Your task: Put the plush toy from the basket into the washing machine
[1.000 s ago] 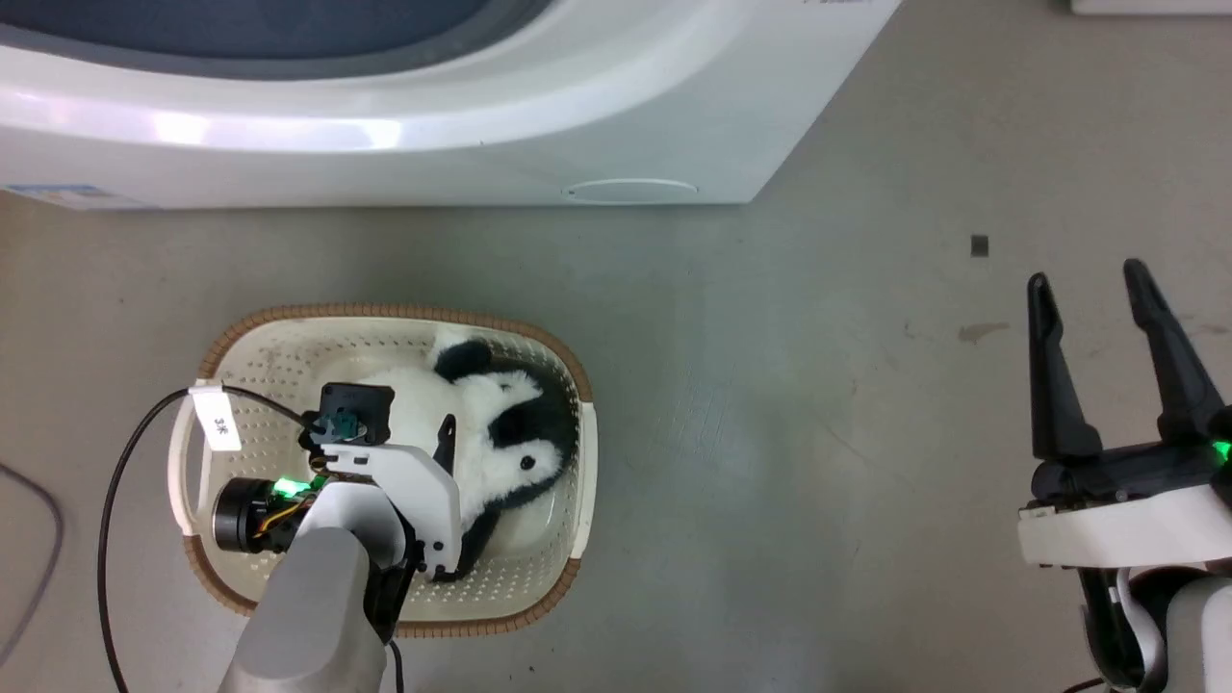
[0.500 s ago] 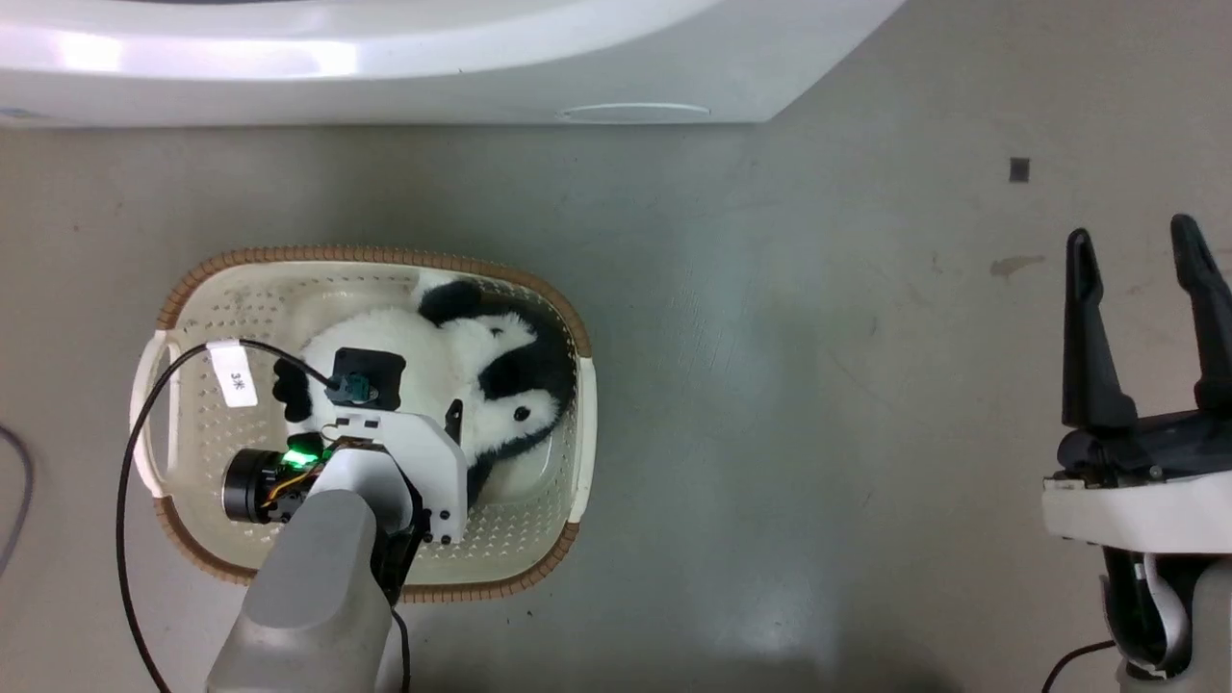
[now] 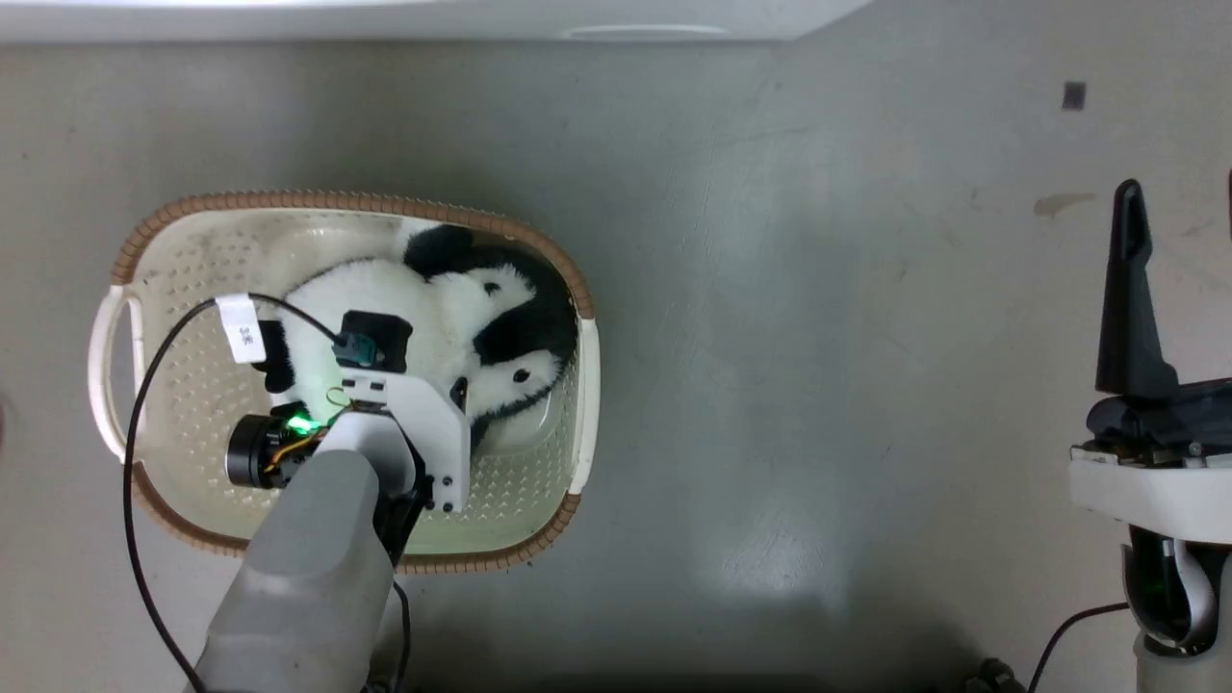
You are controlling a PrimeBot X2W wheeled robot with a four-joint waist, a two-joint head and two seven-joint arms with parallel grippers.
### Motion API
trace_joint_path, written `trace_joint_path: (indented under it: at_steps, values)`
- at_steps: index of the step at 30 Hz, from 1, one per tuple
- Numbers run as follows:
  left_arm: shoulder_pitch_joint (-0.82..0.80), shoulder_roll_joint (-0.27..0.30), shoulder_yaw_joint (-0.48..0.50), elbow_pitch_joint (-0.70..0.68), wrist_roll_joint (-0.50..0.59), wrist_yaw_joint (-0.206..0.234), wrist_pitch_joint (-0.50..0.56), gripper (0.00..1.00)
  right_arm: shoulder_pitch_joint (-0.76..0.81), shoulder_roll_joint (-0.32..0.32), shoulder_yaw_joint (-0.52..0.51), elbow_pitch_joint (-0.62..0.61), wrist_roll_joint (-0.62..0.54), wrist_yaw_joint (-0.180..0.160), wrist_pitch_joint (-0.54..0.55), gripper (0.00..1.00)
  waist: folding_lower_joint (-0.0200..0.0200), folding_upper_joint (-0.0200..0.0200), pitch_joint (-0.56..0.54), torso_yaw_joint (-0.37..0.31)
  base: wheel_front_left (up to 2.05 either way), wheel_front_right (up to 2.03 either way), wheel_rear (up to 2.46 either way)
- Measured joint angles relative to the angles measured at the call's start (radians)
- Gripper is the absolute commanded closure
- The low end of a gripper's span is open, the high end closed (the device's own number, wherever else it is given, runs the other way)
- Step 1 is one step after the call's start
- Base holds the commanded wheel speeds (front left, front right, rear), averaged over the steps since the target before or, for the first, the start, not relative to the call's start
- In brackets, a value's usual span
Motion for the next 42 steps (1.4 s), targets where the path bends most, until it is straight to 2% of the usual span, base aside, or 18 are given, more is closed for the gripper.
trace_joint_path:
  at_steps: [16, 17, 18, 27, 35, 42]
  values:
    - [-0.117, 0.009, -0.061, 0.154, -0.037, -0.020, 0.000, 0.00, -0.048, 0.000, -0.020, -0.025, 0.019, 0.000, -0.036, 0.00, -0.0001, 0.0000, 0.121, -0.005, 0.00, 0.00, 0.00]
    - [-0.124, 0.010, -0.069, 0.163, -0.038, -0.028, 0.002, 0.73, -0.052, 0.000, -0.020, -0.025, 0.022, 0.000, -0.038, 0.00, -0.0001, 0.0000, 0.127, -0.006, 0.00, 0.00, 0.00]
    - [-0.130, 0.012, -0.074, 0.173, -0.042, -0.030, 0.003, 1.00, -0.056, 0.000, -0.020, -0.026, 0.025, 0.000, -0.040, 0.00, 0.0000, 0.0000, 0.134, -0.008, 0.00, 0.00, 0.00]
    - [-0.176, 0.020, -0.112, 0.253, -0.062, -0.055, -0.009, 1.00, -0.081, 0.000, -0.023, -0.030, 0.044, 0.000, -0.056, 0.00, 0.0000, 0.0000, 0.159, -0.015, 0.00, 0.00, 0.00]
    - [-0.142, 0.026, -0.129, 0.271, -0.067, -0.061, -0.073, 1.00, -0.083, 0.000, -0.009, 0.000, 0.054, 0.000, -0.058, 0.00, 0.0000, 0.0000, 0.069, -0.018, 0.00, 0.00, 0.00]
    - [-0.068, 0.030, -0.142, 0.272, -0.079, -0.068, -0.147, 1.00, -0.070, 0.000, 0.009, 0.056, 0.069, 0.000, -0.058, 0.00, 0.0000, 0.0000, -0.056, -0.017, 0.00, 0.00, 0.00]
